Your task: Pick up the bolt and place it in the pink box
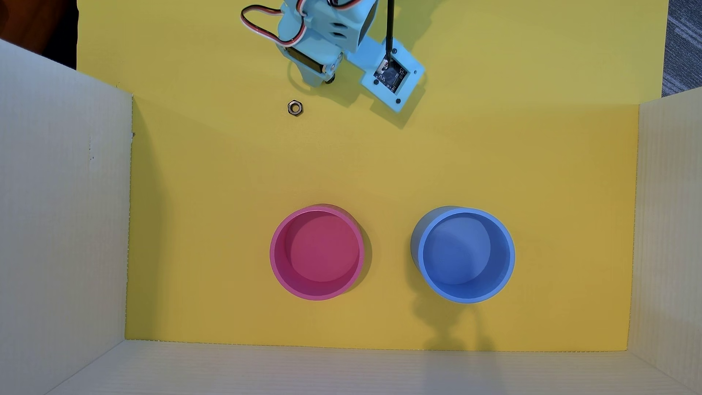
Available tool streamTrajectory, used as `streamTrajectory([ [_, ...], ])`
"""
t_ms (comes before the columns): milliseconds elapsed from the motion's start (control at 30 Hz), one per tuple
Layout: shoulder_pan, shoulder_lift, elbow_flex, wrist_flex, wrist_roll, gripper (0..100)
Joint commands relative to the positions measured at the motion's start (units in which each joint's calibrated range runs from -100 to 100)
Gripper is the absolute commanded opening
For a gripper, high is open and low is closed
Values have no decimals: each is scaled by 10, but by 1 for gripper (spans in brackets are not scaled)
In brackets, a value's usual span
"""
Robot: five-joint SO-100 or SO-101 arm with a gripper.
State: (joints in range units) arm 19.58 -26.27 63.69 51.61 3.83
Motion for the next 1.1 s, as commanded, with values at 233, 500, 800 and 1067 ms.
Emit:
streamTrajectory([
  [233,4,3,-23,-5,1,1],
  [500,-2,-4,-22,-6,3,1],
  [800,-20,-4,-123,-2,4,1],
  [1067,-73,0,-218,-1,-3,1],
])
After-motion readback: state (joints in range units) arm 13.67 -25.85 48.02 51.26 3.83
